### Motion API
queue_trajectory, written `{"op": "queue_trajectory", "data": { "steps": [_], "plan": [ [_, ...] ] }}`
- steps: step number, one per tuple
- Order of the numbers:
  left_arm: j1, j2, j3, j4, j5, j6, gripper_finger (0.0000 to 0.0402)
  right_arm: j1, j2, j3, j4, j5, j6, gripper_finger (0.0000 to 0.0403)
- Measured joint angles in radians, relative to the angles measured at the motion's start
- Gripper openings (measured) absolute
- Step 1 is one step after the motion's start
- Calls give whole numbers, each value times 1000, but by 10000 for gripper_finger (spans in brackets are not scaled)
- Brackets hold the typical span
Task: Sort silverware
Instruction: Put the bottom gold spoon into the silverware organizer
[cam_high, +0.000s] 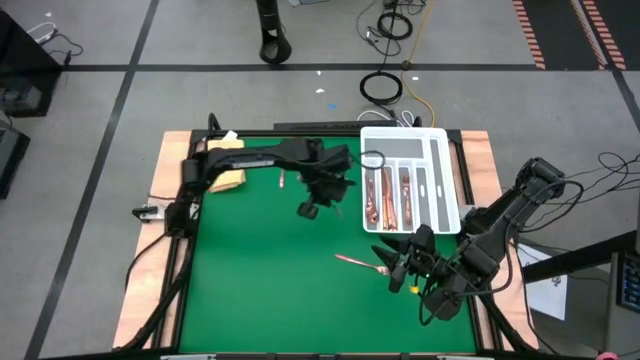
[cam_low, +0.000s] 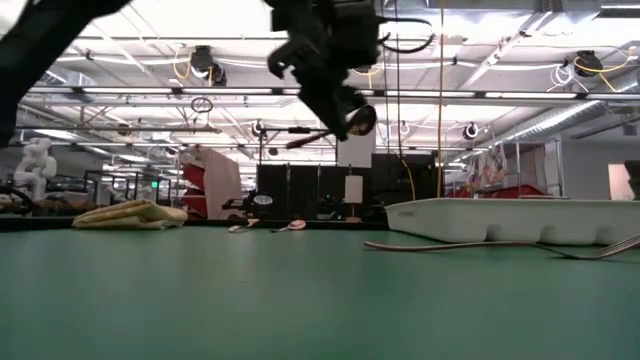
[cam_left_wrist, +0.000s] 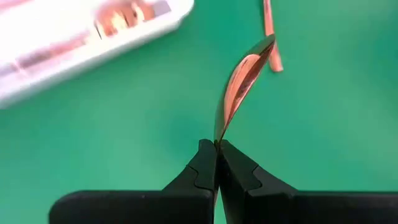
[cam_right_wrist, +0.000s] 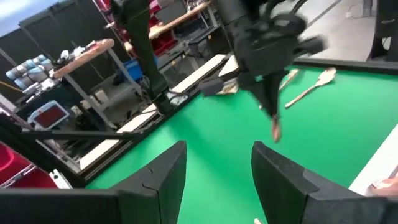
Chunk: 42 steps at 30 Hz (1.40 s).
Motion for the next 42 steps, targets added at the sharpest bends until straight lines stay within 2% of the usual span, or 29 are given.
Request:
{"op": "queue_trajectory", "data": {
  "steps": [3,7,11,15,19,26,29,42],
  "plan": [
    [-3,82,136,-46,-61,166,8,1,0,0,1,-12,1,169],
    [-1,165,256,-39,-135,357,8,4,0,0,2,-8,-1,169],
    [-3,222,309,-17,-149,553,8,4,0,0,0,-7,-8,169],
    [-23,254,313,107,-233,678,8,4,0,0,-1,-6,-23,169],
    [-52,264,315,220,-242,746,8,4,0,0,-1,-6,-27,169],
    [-69,272,315,247,-240,807,8,6,0,-1,-36,-6,-36,169],
    [-60,301,315,306,-237,765,8,5,0,-1,-62,-6,-36,169],
    [-55,383,315,275,-233,737,8,5,0,-2,-92,-6,-28,169]
  ]
}}
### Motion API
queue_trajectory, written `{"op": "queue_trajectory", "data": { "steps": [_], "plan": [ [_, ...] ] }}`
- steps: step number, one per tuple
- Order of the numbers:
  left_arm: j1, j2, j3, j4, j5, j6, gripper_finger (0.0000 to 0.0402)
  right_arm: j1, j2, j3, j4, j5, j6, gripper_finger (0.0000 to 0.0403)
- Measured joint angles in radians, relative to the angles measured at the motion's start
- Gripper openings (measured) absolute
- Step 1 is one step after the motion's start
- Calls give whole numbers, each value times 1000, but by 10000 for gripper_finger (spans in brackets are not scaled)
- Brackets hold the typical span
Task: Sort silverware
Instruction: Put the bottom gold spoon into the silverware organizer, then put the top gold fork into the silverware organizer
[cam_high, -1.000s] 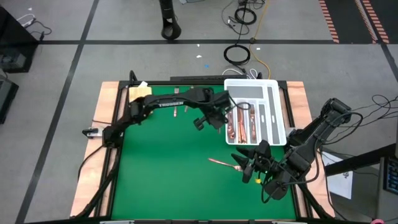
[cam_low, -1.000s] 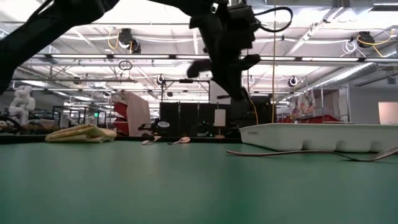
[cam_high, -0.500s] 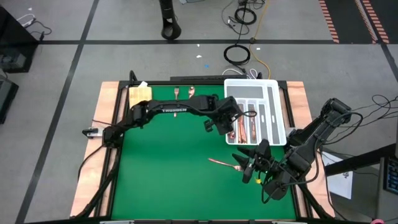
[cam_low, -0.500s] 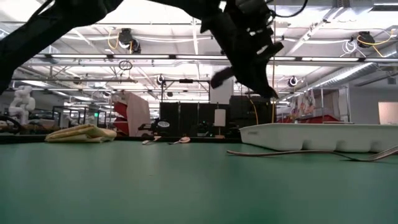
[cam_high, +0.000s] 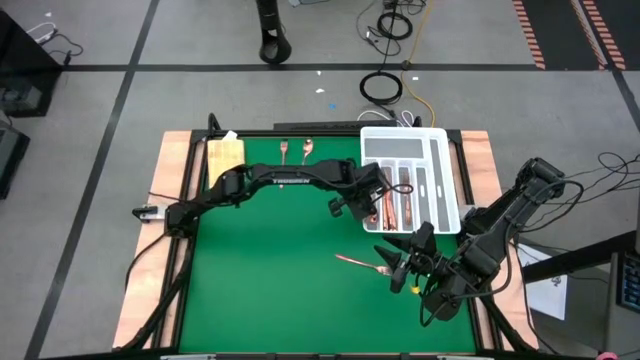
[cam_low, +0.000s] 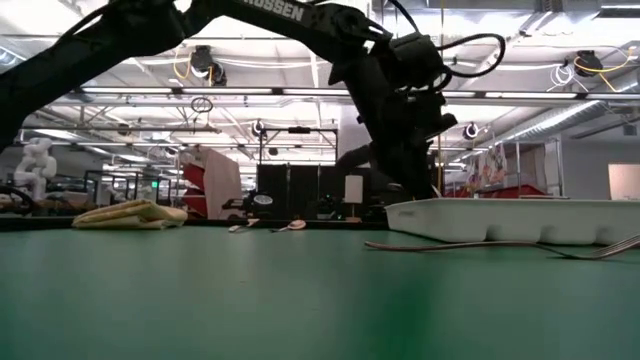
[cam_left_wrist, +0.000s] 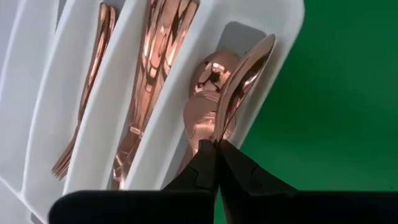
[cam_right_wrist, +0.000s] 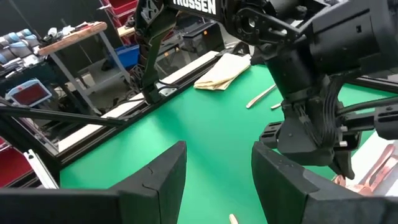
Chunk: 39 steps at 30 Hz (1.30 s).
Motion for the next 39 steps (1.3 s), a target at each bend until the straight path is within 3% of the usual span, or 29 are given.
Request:
{"op": "queue_trajectory", "data": {
  "steps": [9,16,28,31,35,37,39],
  "plan": [
    [0,7,0,58,-35,-11,17,0,0,0,-1,-1,0,169],
    [0,7,0,43,-70,-105,30,0,0,0,-2,0,-3,169],
    [-6,6,0,29,-111,-114,81,0,0,0,-8,0,-7,169],
    [-23,6,3,22,-192,-118,91,0,0,0,-9,0,-7,169],
    [-47,5,88,-129,-282,-238,94,-12,0,0,-58,-1,44,169],
    [-48,-15,134,-234,-230,-368,94,-21,0,0,-109,-9,96,169],
    [-42,-82,116,-293,-113,-499,94,-30,0,0,-166,-35,140,169]
  ]
}}
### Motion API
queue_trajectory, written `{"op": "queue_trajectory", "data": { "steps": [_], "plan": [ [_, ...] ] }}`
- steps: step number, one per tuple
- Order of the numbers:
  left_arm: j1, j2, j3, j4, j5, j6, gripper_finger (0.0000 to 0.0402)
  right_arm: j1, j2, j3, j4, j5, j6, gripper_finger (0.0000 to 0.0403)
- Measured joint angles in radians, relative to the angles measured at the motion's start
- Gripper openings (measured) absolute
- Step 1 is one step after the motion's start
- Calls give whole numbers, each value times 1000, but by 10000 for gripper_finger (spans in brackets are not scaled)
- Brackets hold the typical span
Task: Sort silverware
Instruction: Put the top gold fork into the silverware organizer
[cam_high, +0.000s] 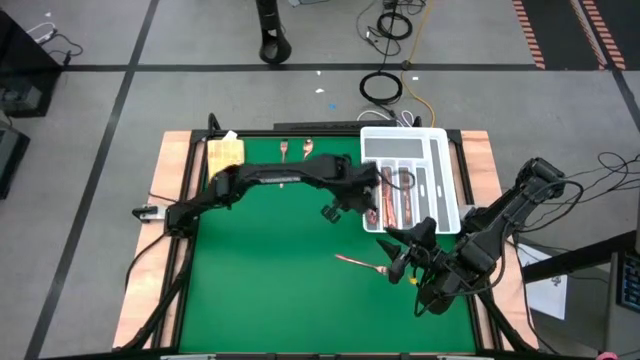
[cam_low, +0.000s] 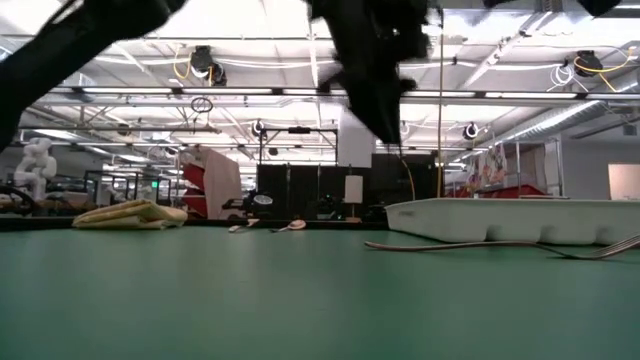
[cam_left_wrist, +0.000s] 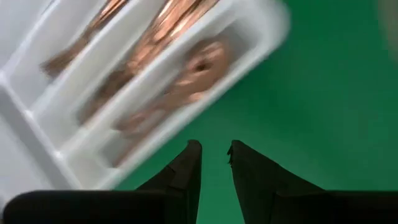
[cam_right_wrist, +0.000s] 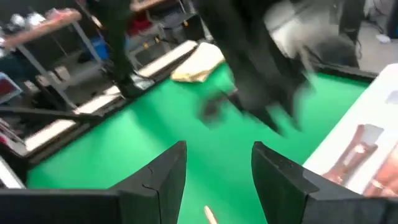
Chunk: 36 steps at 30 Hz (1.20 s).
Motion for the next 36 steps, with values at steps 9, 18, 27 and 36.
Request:
{"op": "queue_trajectory", "data": {
  "steps": [9,18,27,36],
  "plan": [
    [262,-253,0,-140,135,-500,93,-50,0,0,-81,-20,44,169],
    [484,-291,-157,-183,-236,-847,93,-98,0,0,-59,-17,44,169],
    [574,-289,-510,-40,-89,-877,99,-101,0,0,-58,-18,42,169],
    [592,-289,-629,146,-116,-965,105,-101,0,0,-58,-21,26,169]
  ]
}}
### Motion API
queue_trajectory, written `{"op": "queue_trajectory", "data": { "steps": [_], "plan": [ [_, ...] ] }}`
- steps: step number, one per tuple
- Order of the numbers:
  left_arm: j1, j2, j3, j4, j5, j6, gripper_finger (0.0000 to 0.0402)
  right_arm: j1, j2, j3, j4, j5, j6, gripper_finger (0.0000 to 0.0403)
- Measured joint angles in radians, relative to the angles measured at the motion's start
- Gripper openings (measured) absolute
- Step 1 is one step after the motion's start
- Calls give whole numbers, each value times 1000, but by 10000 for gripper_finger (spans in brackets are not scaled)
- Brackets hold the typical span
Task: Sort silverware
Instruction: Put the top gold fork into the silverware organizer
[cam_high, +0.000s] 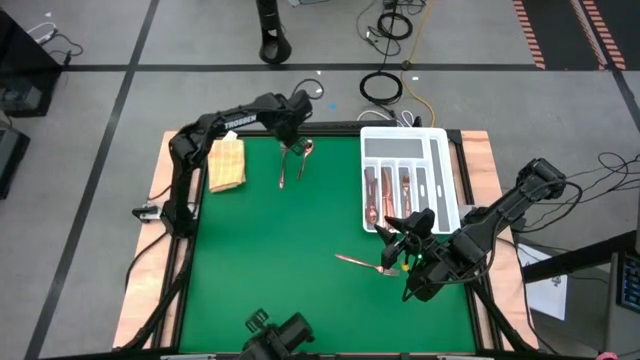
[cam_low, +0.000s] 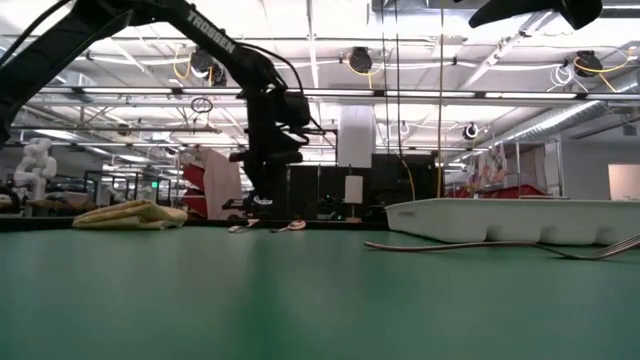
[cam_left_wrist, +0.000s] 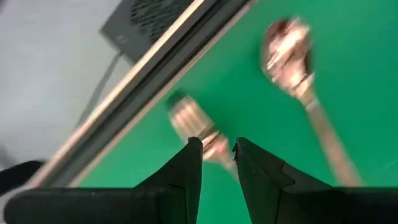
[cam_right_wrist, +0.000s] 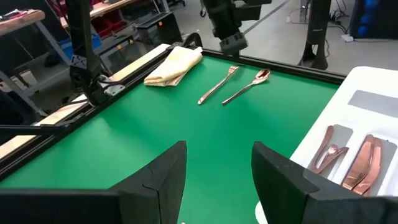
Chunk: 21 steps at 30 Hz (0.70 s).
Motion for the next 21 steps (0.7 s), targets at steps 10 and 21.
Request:
{"op": "queue_trajectory", "data": {
  "steps": [10,21],
  "plan": [
    [-38,0,-17,90,109,-91,105,0,0,0,-5,-2,-37,169],
    [-65,-1,-8,-160,6,-275,114,2,0,0,-8,-76,-90,169]
  ]
}}
